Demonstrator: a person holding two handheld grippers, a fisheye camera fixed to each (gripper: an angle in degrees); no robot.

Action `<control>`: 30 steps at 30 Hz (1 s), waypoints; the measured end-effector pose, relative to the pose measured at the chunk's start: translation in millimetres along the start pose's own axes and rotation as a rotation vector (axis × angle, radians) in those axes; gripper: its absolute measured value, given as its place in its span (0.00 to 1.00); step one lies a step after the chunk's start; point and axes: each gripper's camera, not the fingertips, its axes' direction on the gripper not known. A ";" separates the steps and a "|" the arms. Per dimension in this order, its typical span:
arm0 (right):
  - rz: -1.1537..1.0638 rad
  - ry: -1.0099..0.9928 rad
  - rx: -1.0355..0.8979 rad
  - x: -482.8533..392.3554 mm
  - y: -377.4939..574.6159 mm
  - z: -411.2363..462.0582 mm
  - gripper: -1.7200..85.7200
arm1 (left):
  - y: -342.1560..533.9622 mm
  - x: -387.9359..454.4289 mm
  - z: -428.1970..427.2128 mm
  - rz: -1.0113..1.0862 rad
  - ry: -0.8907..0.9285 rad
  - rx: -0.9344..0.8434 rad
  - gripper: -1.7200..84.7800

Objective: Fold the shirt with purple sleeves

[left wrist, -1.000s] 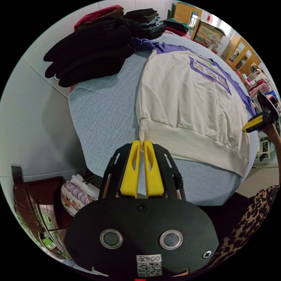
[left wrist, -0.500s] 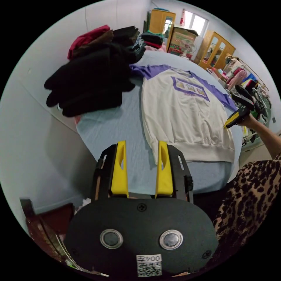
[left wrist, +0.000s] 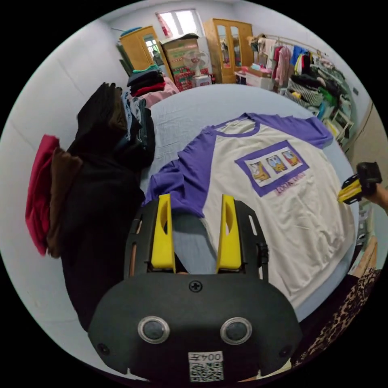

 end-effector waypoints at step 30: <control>0.128 -0.114 -0.014 24.1 22.8 -12.1 0.06 | -111.8 -198.3 -47.4 -0.399 0.259 0.139 0.04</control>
